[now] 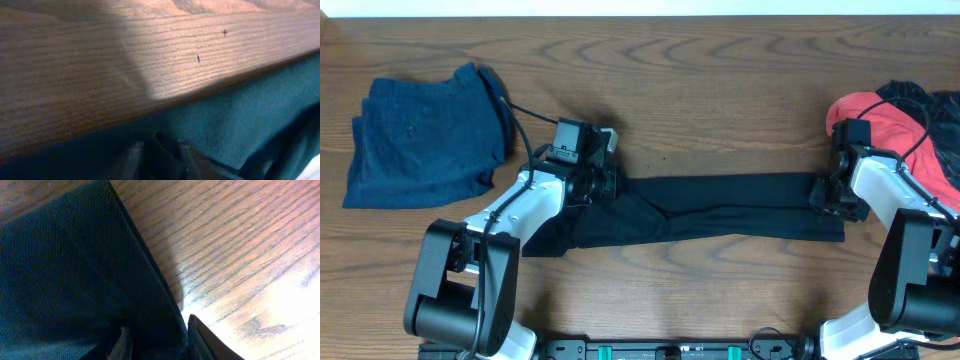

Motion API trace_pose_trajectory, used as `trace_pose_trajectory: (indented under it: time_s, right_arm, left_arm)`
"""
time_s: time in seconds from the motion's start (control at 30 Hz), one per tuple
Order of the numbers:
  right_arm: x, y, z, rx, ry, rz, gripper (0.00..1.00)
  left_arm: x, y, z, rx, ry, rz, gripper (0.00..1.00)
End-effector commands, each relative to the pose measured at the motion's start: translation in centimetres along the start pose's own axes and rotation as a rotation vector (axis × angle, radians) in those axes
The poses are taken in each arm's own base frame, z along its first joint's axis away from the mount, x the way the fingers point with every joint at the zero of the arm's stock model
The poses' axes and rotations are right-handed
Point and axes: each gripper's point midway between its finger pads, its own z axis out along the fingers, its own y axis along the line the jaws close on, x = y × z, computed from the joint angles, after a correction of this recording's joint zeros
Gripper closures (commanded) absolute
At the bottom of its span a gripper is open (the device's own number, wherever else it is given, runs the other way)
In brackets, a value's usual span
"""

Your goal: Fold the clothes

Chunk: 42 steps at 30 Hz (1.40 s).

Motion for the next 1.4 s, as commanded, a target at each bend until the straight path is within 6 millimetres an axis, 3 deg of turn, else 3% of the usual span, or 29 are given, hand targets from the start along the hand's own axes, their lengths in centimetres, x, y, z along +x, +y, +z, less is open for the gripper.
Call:
trace_pose_trajectory:
  time_s: [0.0, 0.37, 0.57, 0.6, 0.7, 0.8, 0.97, 1.07, 1.17, 1.27, 1.37]
  right_arm:
    - [3.1, -1.0, 2.6, 0.044, 0.117, 0.002, 0.65]
    - [3.1, -1.0, 2.6, 0.044, 0.117, 0.002, 0.64]
    - [3.1, -1.0, 2.6, 0.044, 0.117, 0.002, 0.64]
    - [3.1, -1.0, 2.6, 0.044, 0.119, 0.001, 0.63]
    - [3.1, -1.0, 2.6, 0.044, 0.12, 0.001, 0.63]
    - [3.2, -1.0, 2.6, 0.045, 0.12, 0.001, 0.63]
    - [3.3, -1.0, 2.6, 0.047, 0.127, -0.002, 0.63]
    - [3.3, -1.0, 2.6, 0.046, 0.126, -0.009, 0.63]
    - [3.3, -1.0, 2.6, 0.046, 0.126, -0.009, 0.62]
    - [3.3, -1.0, 2.6, 0.046, 0.126, -0.009, 0.62]
    - [3.3, -1.0, 2.6, 0.046, 0.128, -0.011, 0.62]
  left_arm:
    - [-0.2, 0.4, 0.0, -0.019, -0.005, 0.018, 0.92]
    - [-2.1, 5.4, -4.7, -0.325, -0.151, -0.163, 0.94]
    - [-0.8, 5.8, -4.6, -0.344, -0.107, -0.193, 0.93]
    - [-0.7, 5.8, -4.6, -0.346, -0.101, -0.194, 0.87]
    - [-0.6, 5.8, -4.6, -0.346, -0.101, -0.193, 0.51]
    - [-0.6, 5.8, -4.6, -0.346, -0.1, -0.193, 0.43]
    - [-1.2, 5.3, -5.0, -0.329, -0.121, -0.187, 0.44]
    - [-2.6, 2.7, -6.5, -0.222, -0.174, -0.152, 0.49]
    - [-3.8, -0.2, -8.2, -0.121, -0.239, -0.108, 0.64]
    - [-3.3, -1.5, -8.4, -0.1, -0.228, -0.081, 0.8]
    - [-1.4, -3.2, -7.1, -0.056, -0.144, -0.063, 0.81]
